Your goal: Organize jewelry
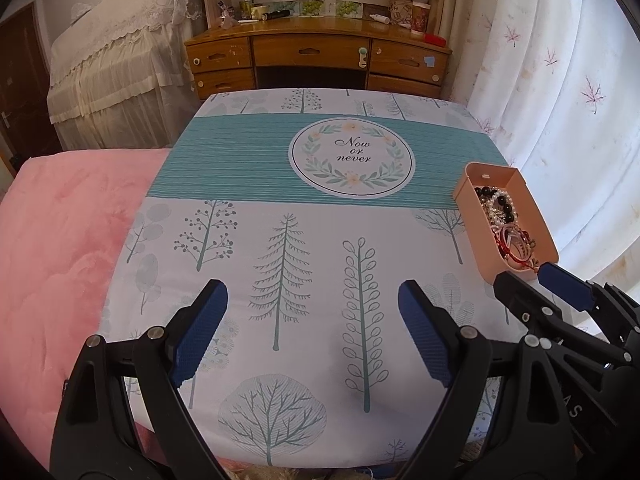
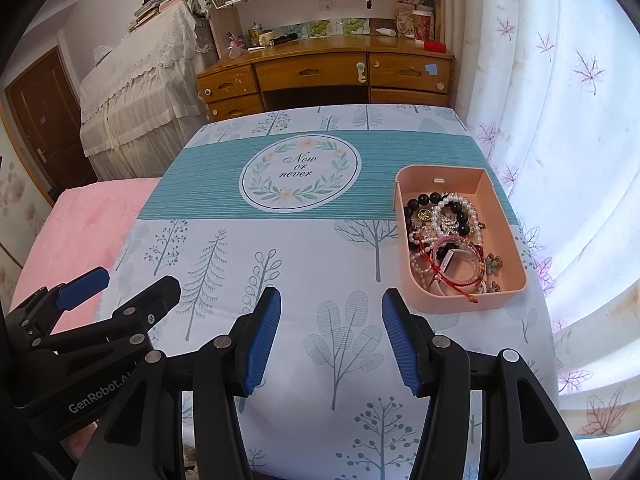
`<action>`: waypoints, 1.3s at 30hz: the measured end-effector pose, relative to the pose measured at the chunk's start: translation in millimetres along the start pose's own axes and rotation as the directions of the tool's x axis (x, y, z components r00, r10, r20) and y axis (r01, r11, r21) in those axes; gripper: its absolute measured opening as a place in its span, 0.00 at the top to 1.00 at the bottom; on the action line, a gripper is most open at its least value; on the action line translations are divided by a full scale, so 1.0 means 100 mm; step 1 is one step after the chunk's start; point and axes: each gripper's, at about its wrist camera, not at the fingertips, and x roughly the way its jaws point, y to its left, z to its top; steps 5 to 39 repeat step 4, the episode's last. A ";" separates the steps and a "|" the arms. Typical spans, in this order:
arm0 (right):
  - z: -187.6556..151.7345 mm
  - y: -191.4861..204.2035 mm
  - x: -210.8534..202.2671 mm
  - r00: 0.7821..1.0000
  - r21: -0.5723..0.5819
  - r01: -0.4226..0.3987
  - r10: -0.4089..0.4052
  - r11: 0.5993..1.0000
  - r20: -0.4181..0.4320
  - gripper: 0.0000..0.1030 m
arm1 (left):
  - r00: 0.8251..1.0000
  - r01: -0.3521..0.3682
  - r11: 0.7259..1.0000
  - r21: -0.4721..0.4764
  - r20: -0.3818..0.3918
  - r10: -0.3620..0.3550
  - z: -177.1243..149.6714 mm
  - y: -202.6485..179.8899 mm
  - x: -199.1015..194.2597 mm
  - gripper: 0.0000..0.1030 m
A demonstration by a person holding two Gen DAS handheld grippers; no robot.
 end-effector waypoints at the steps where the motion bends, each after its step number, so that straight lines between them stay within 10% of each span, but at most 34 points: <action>1: 0.00 0.02 0.00 1.000 -0.002 0.006 -0.006 1.000 -0.002 0.48 | 1.000 0.002 1.000 0.001 0.002 -0.002 0.00 0.02 0.00 0.17; 39: 0.00 0.06 0.01 1.000 -0.010 0.021 -0.021 1.000 -0.009 0.48 | 1.000 0.024 1.000 -0.011 0.001 -0.024 -0.01 0.06 0.01 0.17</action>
